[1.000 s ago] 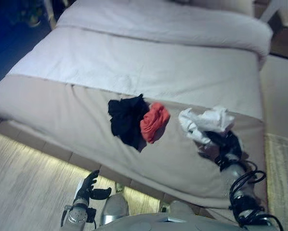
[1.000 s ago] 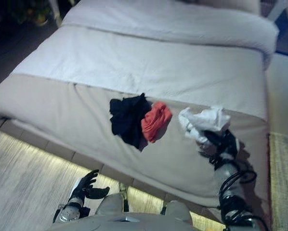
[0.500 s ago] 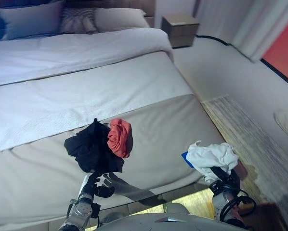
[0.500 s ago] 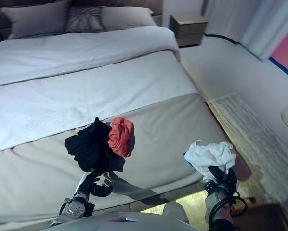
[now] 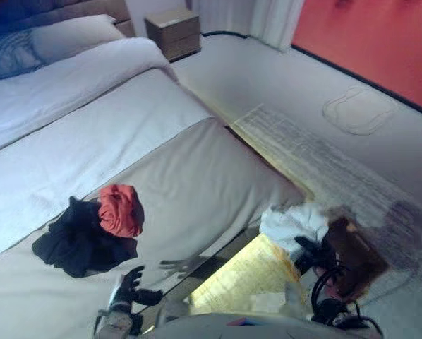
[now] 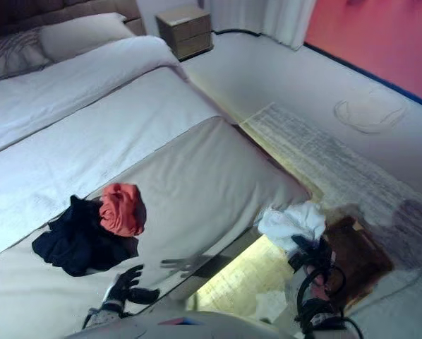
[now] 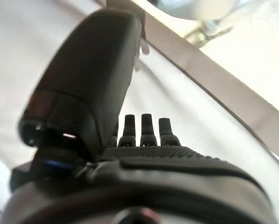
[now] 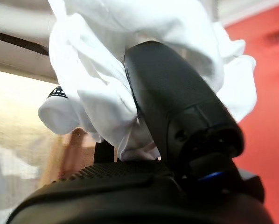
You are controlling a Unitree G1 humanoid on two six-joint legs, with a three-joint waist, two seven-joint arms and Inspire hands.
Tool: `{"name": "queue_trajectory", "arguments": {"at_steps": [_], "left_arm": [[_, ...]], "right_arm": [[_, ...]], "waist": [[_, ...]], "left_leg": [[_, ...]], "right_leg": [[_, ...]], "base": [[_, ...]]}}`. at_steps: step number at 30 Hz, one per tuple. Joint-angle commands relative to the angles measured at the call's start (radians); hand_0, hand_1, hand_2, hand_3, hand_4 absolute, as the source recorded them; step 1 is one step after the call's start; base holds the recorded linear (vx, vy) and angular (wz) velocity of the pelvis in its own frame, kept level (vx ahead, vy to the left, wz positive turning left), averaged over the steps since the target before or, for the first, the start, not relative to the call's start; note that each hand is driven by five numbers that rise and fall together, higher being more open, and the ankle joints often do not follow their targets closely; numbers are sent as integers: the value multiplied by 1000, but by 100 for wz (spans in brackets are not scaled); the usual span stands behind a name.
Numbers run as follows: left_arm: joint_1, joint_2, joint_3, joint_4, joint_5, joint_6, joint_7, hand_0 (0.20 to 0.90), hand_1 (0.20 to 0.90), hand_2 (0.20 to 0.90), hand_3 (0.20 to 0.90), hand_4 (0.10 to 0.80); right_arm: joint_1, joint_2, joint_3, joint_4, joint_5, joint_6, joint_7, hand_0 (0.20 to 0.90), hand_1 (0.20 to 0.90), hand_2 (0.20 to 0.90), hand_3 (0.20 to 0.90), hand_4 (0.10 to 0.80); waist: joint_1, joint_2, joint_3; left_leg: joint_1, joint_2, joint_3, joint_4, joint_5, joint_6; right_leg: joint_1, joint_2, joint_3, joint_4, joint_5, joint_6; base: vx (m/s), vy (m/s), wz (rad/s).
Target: Pick up the clothes from the bed and place them into the basket
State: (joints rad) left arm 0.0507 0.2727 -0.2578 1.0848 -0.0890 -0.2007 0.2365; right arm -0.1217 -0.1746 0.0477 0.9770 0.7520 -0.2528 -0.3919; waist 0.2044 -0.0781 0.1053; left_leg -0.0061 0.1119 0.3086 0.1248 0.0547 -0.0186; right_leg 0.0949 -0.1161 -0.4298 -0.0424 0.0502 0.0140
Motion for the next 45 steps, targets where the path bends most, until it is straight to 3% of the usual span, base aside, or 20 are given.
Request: {"name": "queue_trajectory", "arguments": {"at_steps": [1, 3, 4, 8, 12, 18, 26, 45], "left_arm": [[-42, 11, 23, 4, -27, -78, 18, 900, 900, 900, 900, 800], [-24, 1, 27, 15, -34, -100, 13, 900, 900, 900, 900, 800], [-15, -5, 27, 20, -32, -117, 7, 900, 900, 900, 900, 800], [-15, -8, 4, 32, 13, -140, 7, 900, 900, 900, 900, 800], [-54, 8, -3, 47, -10, -141, 2, 900, 900, 900, 900, 800], [-44, 10, 8, 83, 13, -155, -9, 900, 900, 900, 900, 800], [-32, 20, 10, 90, 36, -161, -17, 900, 900, 900, 900, 800], [13, 42, 6, 68, 37, -187, -40, 900, 900, 900, 900, 800]], "right_arm": [[-47, -65, -10, -32, -19, -55, -23, 300, 300, 300, 200, 100], [-64, -74, 6, -5, 15, -38, -36, 300, 300, 300, 200, 100], [-68, -76, 7, 17, 26, -34, -43, 300, 300, 300, 200, 100], [-60, -75, -7, 51, 12, -34, -75, 300, 300, 300, 200, 100], [-55, -84, -20, 89, 18, -36, -113, 300, 300, 300, 200, 100], [-41, -90, -46, 131, 14, -32, -78, 300, 300, 300, 200, 100], [-45, -116, -49, 177, -3, -14, -2, 300, 300, 300, 200, 100], [-95, -237, -126, 184, 10, 1, -25, 300, 300, 300, 200, 100]], "waist": [[19, 8, 1], [39, 10, 12], [44, 19, 14], [34, 53, 3], [16, 67, -5], [4, 79, -20], [21, 81, -19], [44, 101, -5]], "left_leg": [[-109, -67, -180, 42, -95, 1], [-102, -90, -292, 53, -98, -2], [-96, -94, -309, 35, -89, -2], [-62, -76, -293, -83, -14, -24], [-46, -84, -297, -96, -19, -27], [0, -92, -300, -133, -21, -25], [12, -100, -322, -152, -18, -24], [3, -95, -348, -164, -8, -36]], "right_leg": [[39, -34, 49, 29, -61, 68], [25, -31, 104, 28, -47, 61], [28, -24, 117, 27, -50, 59], [45, -12, 104, 16, -52, 69], [37, -19, 91, 21, -53, 69], [48, -17, 93, 20, -60, 69], [53, -16, 80, 6, -57, 70], [43, -18, 40, 28, -67, 67]], "base": [[-68, -52, -86], [-65, -3, -146], [-77, 40, -123], [-53, 63, -34], [-24, 45, -7], [65, 26, 6], [38, -32, 5], [32, -20, 6]]}}
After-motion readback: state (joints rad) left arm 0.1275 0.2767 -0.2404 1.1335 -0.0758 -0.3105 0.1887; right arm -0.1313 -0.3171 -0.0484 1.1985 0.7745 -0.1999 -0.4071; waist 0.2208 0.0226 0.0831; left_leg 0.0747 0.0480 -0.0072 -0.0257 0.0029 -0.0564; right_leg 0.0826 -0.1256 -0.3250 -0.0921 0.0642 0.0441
